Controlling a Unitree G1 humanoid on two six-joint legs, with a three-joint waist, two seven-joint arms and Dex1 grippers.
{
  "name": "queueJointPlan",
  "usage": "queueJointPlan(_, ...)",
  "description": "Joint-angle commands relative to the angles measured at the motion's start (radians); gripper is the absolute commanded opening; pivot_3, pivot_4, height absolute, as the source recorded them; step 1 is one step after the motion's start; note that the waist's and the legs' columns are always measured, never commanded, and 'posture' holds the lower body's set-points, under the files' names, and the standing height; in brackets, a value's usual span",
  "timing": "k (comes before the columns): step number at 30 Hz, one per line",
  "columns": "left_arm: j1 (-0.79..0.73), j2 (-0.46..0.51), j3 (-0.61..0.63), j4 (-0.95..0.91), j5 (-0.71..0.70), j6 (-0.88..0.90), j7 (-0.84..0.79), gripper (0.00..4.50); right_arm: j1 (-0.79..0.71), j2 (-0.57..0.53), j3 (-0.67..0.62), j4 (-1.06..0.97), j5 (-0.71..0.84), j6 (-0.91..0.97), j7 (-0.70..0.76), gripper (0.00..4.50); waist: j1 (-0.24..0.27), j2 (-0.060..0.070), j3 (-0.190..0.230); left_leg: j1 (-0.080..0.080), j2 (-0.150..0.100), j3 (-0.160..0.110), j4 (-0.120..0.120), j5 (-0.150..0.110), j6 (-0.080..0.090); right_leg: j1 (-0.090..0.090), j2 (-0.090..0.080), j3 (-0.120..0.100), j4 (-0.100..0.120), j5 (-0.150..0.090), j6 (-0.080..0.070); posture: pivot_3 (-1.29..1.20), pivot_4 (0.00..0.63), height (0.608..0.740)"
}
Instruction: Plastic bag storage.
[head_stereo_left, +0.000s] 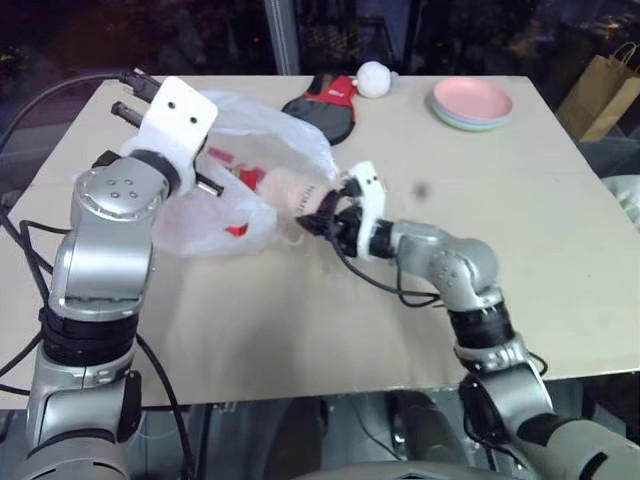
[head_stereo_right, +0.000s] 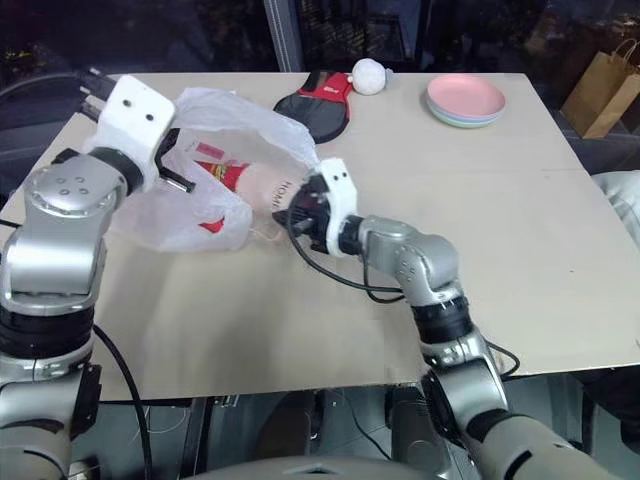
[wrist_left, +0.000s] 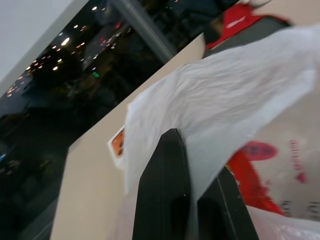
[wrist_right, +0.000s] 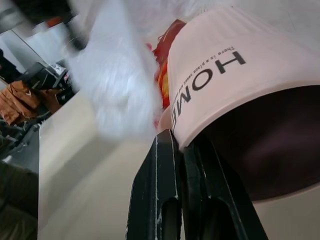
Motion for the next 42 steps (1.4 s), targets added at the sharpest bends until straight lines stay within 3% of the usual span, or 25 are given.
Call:
queueJointPlan(1, 0.022, -0.009, 0.019, -0.139, -0.055, 0.073, -0.037, 0.01, -0.093, 0.025, -0.051, 0.126, -0.009, -0.106, 0.034, 0.0, 0.003, 0.0, 0.0, 0.0, 0.0, 0.0, 0.0, 0.0, 0.0, 0.0, 0.0, 0.0, 0.0, 0.0, 0.0, 0.0, 0.15, 0.74)
queueJointPlan(7, 0.034, -0.038, 0.014, -0.206, -0.119, 0.172, -0.05, 0.01, -0.188, 0.068, -0.101, 0.329, -0.032, -0.245, 0.05, 0.0, 0.001, 0.0, 0.0, 0.0, 0.0, -0.001, 0.0, 0.0, 0.0, 0.0, 0.0, -0.001, 0.0, 0.0, 0.0, 0.0, 0.15, 0.74)
queueJointPlan(16, 0.021, -0.124, 0.023, -0.238, -0.206, 0.242, -0.038, 0.01, -0.388, 0.262, -0.13, 0.747, -0.081, -0.582, 0.107, 0.0, -0.002, 0.0, 0.0, 0.0, 0.0, -0.001, 0.0, 0.0, 0.0, 0.0, 0.0, -0.001, 0.0, 0.0, 0.0, 0.0, 0.15, 0.74)
queueJointPlan(21, 0.022, -0.181, 0.085, -0.245, -0.266, 0.281, -0.037, 0.0, -0.393, 0.271, -0.126, 0.818, -0.099, -0.701, 0.124, 1.72, 0.0, 0.0, 0.0, 0.0, 0.0, -0.002, -0.001, 0.0, 0.0, 0.001, 0.0, -0.001, -0.001, 0.0, 0.0, 0.0, 0.15, 0.74)
queueJointPlan(24, 0.043, -0.19, 0.127, -0.236, -0.3, 0.28, -0.046, 0.0, -0.35, 0.23, -0.094, 0.772, -0.126, -0.72, 0.143, 3.07, -0.002, 0.0, 0.0, 0.0, 0.0, -0.002, -0.001, 0.0, 0.0, 0.001, 0.0, -0.001, 0.0, 0.0, 0.0, 0.0, 0.15, 0.74)
queueJointPlan(30, 0.035, -0.25, 0.192, -0.19, -0.393, 0.268, -0.057, 0.0, -0.183, 0.11, -0.014, 0.555, -0.203, -0.69, 0.15, 3.07, 0.003, 0.0, 0.0, 0.001, 0.0, -0.002, 0.0, 0.0, 0.0, 0.001, 0.0, -0.001, 0.0, 0.0, 0.0, 0.0, 0.15, 0.74)
queueJointPlan(35, -0.002, -0.308, 0.197, -0.139, -0.463, 0.269, -0.046, 0.0, 0.12, -0.09, 0.062, -0.053, -0.189, -0.455, 0.162, 3.07, 0.013, 0.0, 0.0, 0.0, -0.001, -0.004, 0.002, 0.0, 0.0, 0.004, -0.001, -0.003, -0.002, 0.0, 0.0, 0.0, 0.15, 0.74)
queueJointPlan(38, -0.015, -0.316, 0.184, -0.103, -0.475, 0.252, -0.035, 0.0, 0.211, -0.18, 0.055, -0.261, -0.202, -0.349, 0.111, 3.07, 0.009, 0.0, 0.0, -0.001, -0.002, -0.004, 0.005, 0.0, 0.0, 0.004, -0.002, -0.003, -0.001, 0.0, 0.0, 0.0, 0.15, 0.74)
queueJointPlan(42, -0.027, -0.32, 0.175, -0.076, -0.497, 0.239, -0.029, 0.0, 0.265, -0.267, 0.04, -0.375, -0.253, -0.279, 0.033, 3.07, 0.0, 0.0, 0.0, 0.003, 0.0, -0.003, 0.005, 0.0, 0.0, 0.005, 0.001, -0.003, 0.001, 0.0, 0.0, 0.0, 0.15, 0.74)
